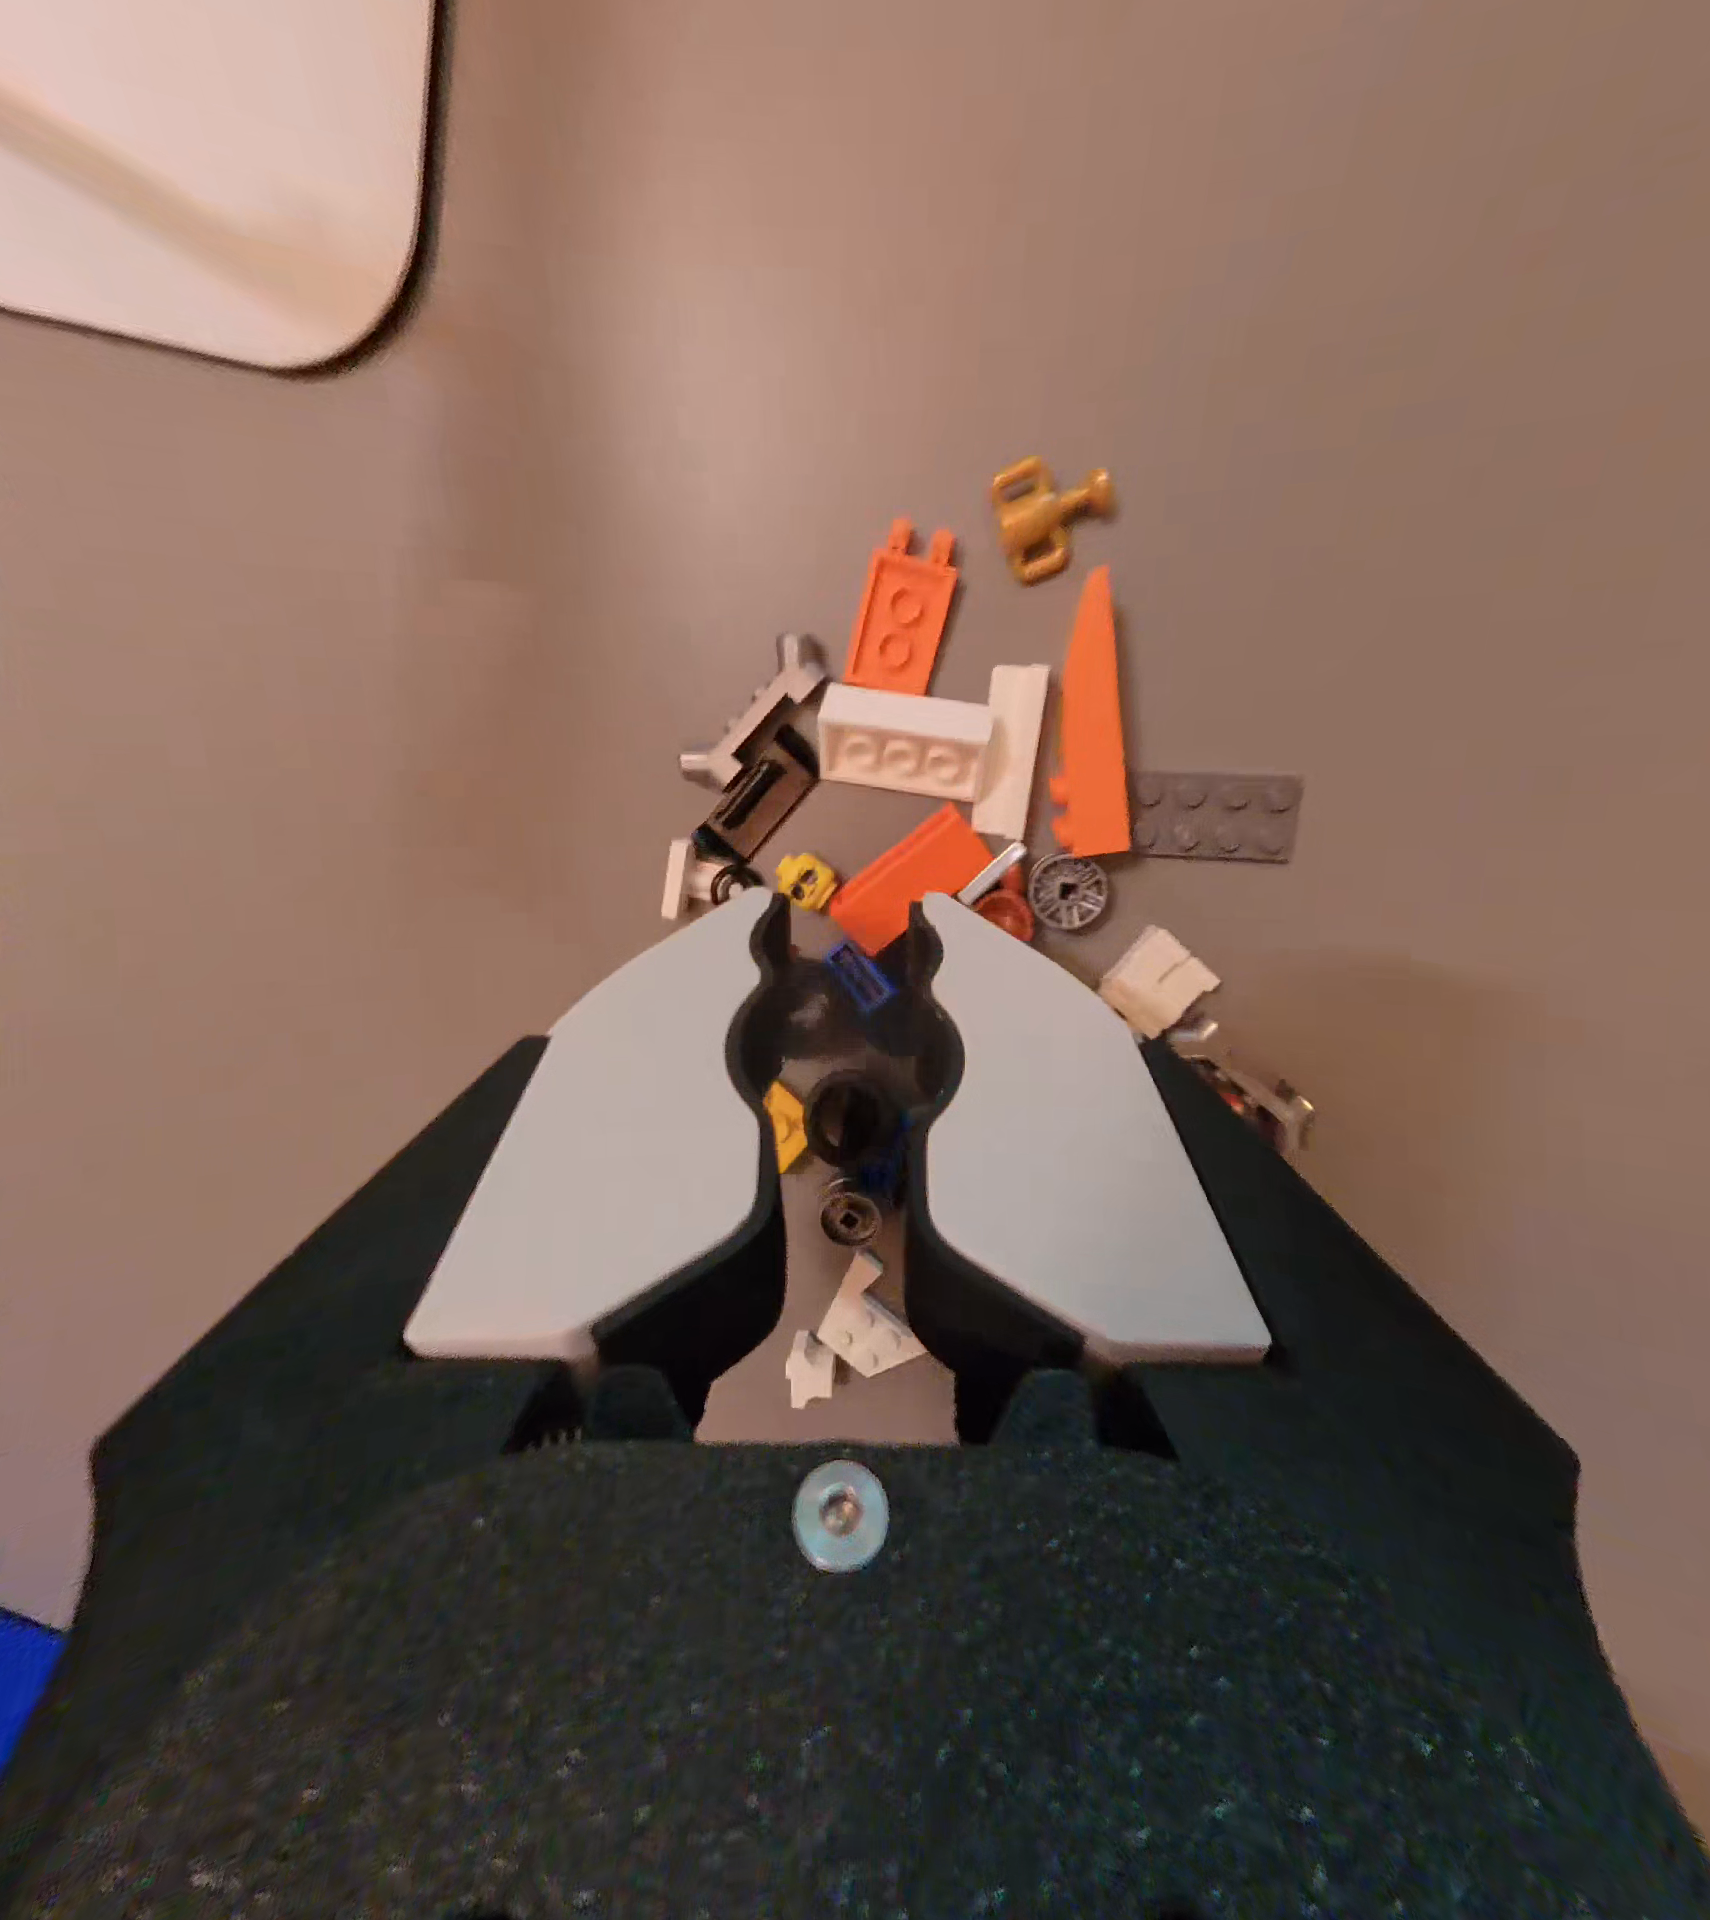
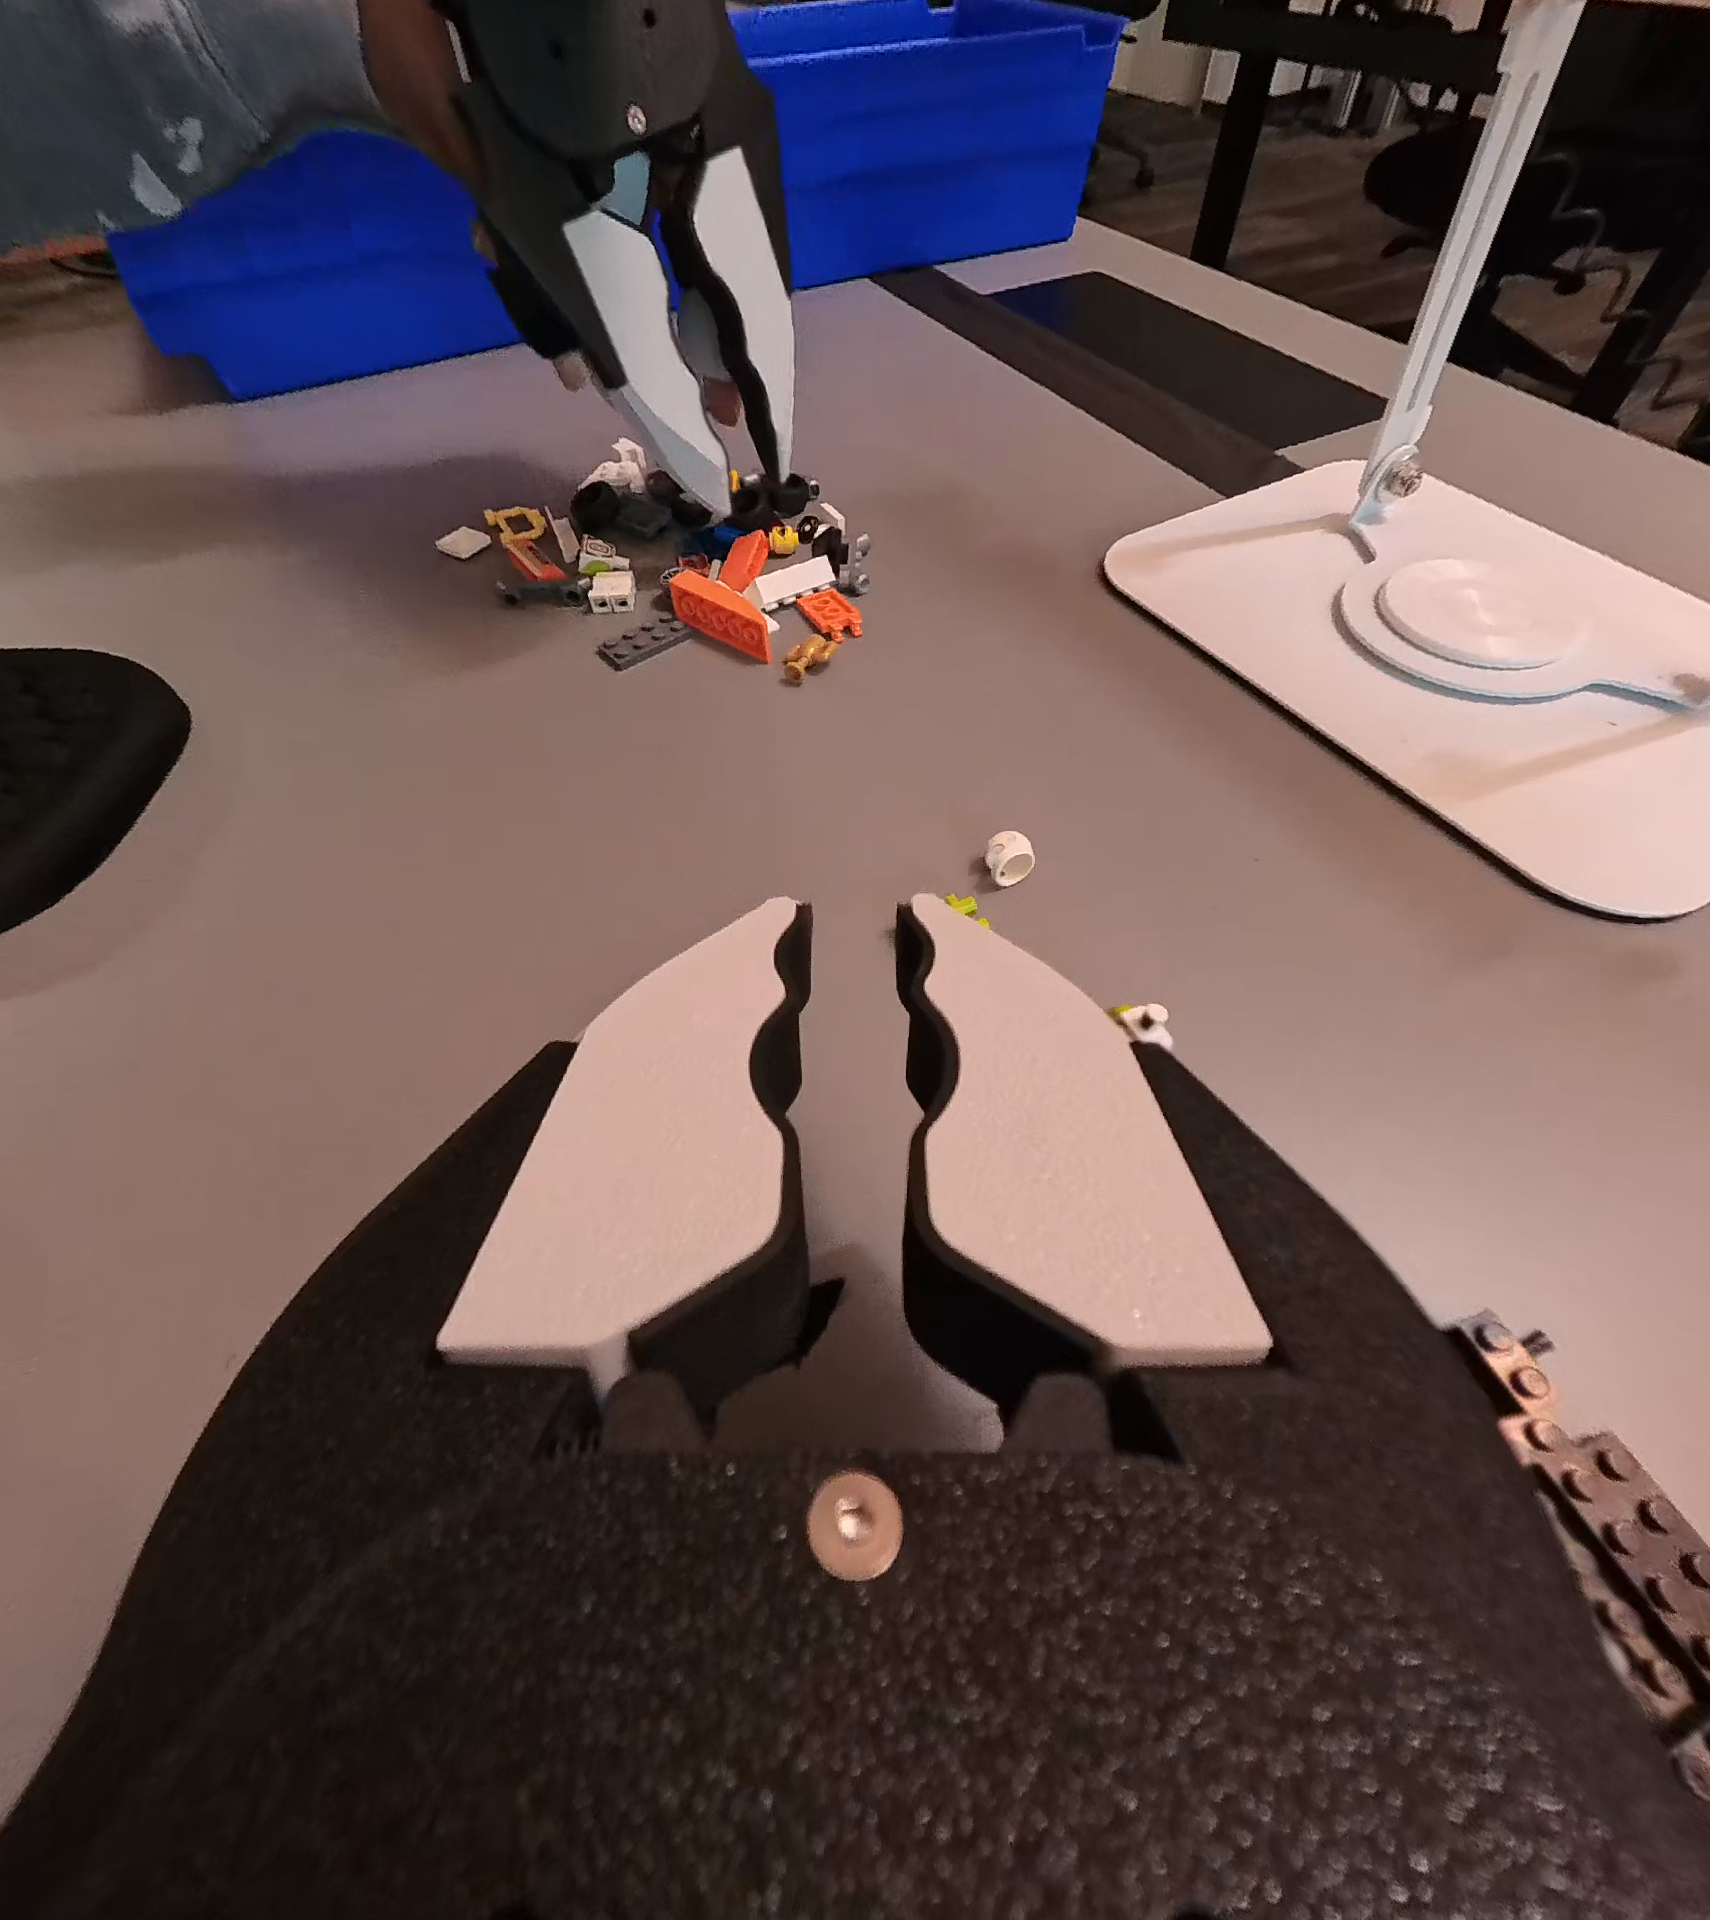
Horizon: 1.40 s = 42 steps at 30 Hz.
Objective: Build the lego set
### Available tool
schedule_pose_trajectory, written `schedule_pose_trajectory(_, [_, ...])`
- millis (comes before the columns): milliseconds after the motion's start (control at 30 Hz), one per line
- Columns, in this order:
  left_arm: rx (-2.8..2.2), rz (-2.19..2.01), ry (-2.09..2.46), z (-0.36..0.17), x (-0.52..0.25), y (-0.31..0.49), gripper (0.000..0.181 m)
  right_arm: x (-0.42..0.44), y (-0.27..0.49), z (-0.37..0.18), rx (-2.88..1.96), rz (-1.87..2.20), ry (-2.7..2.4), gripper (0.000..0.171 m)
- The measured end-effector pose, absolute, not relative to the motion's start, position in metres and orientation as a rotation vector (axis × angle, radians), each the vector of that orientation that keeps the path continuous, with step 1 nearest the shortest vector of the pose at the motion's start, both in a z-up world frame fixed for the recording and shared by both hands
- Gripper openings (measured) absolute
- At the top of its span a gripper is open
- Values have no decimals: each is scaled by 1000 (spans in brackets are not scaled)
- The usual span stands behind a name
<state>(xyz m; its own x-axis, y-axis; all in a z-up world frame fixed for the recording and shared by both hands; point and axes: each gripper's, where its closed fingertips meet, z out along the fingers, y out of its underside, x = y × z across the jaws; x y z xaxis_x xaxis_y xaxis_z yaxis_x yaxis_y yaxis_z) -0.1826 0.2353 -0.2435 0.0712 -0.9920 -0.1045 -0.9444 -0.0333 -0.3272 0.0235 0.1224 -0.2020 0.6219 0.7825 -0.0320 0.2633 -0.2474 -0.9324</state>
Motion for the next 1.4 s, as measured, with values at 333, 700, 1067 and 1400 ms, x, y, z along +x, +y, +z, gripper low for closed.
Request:
schedule_pose_trajectory(333, [-2114,-254,1907,-260,-179,252,18,24,123,-208,-1825,633,-838,15])
schedule_pose_trajectory(700, [-2071,-313,1945,-260,-180,235,12,21,121,-211,-1834,646,-856,15])
schedule_pose_trajectory(1067, [-2006,-390,1914,-245,-184,205,13,16,118,-214,-1842,658,-875,15])
schedule_pose_trajectory(1400, [-1985,-385,1781,-221,-201,213,18,16,118,-216,-1850,654,-879,15])
